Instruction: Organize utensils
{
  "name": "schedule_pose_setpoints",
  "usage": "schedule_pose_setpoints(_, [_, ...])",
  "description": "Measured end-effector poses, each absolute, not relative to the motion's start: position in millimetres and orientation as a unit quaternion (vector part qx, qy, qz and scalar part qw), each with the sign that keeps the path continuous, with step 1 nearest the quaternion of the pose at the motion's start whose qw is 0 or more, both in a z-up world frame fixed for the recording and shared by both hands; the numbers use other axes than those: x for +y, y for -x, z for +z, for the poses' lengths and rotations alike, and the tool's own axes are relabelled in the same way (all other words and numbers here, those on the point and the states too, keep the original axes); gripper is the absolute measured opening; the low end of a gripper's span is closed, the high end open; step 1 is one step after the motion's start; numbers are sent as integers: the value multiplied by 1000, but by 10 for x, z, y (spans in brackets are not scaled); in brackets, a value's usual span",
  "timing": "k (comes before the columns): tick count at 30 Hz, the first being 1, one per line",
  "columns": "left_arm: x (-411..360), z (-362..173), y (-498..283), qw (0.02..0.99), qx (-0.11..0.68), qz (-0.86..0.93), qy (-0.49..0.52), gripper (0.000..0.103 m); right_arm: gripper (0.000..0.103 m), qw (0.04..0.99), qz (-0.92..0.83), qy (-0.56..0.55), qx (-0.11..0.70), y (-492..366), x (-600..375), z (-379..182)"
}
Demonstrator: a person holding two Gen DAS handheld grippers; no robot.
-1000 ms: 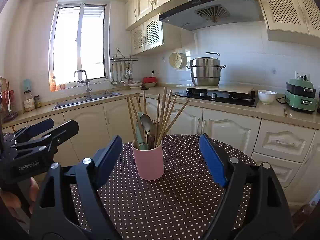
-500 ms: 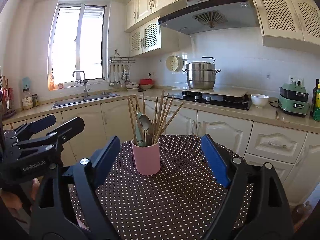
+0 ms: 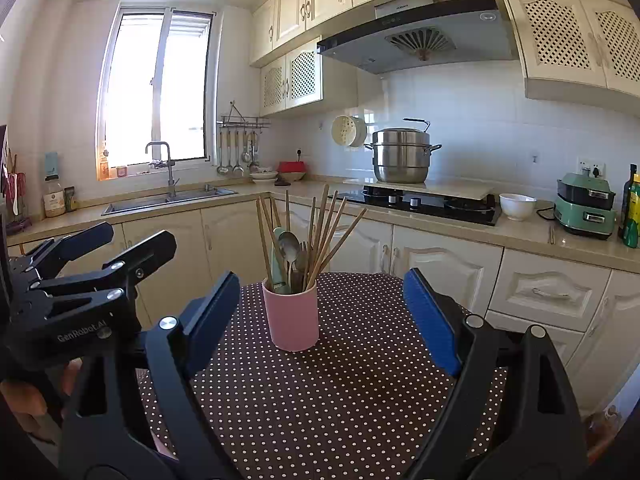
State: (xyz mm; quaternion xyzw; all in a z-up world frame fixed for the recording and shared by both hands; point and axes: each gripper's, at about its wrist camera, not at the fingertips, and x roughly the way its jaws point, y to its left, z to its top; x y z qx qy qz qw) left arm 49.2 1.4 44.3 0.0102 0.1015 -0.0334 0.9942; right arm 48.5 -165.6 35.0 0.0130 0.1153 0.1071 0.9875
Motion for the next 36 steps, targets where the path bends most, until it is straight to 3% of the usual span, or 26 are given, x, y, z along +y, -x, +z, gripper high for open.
schedule_pose_setpoints(36, [44, 445, -491, 995, 94, -20, -16, 94, 83, 987, 112, -8, 112, -499, -1587, 334])
